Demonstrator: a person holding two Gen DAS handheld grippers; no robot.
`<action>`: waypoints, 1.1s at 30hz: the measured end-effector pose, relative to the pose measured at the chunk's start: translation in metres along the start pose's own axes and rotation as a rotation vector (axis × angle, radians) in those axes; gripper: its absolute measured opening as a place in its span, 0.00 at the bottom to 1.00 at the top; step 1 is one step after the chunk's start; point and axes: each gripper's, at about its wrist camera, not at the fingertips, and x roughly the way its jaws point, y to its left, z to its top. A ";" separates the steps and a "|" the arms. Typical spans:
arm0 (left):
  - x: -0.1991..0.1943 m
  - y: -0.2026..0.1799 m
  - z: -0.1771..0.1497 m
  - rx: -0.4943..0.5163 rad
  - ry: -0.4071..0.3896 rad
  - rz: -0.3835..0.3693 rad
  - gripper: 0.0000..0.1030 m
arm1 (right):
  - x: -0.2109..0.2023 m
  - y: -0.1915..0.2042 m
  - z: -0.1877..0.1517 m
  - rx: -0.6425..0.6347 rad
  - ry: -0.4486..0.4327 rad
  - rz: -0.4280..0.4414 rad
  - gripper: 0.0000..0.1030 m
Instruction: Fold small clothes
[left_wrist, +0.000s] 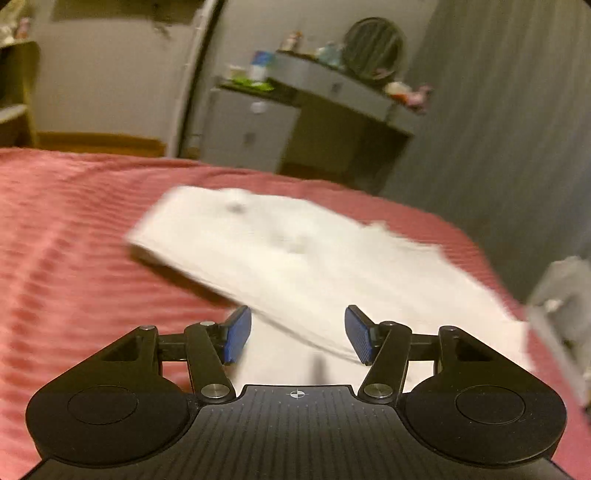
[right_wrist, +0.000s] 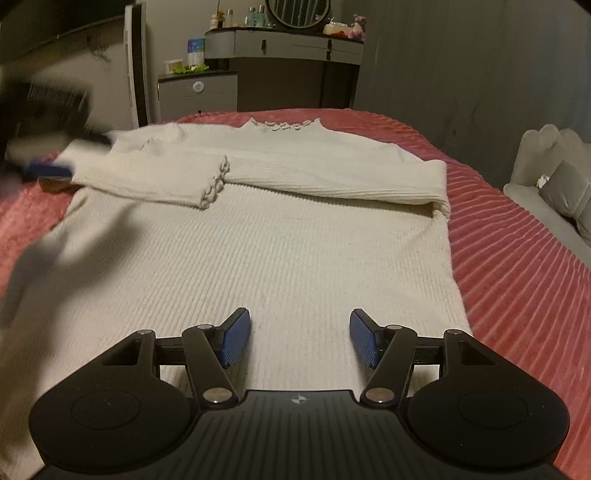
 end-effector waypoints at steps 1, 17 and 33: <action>0.002 0.008 0.009 -0.024 -0.004 0.038 0.60 | 0.000 -0.002 0.002 0.018 0.000 0.015 0.58; 0.035 0.057 0.013 -0.120 0.028 0.175 0.66 | 0.111 0.028 0.098 0.262 0.054 0.302 0.35; 0.047 0.020 0.001 0.023 0.019 0.082 0.72 | 0.100 -0.037 0.132 0.167 -0.106 -0.068 0.07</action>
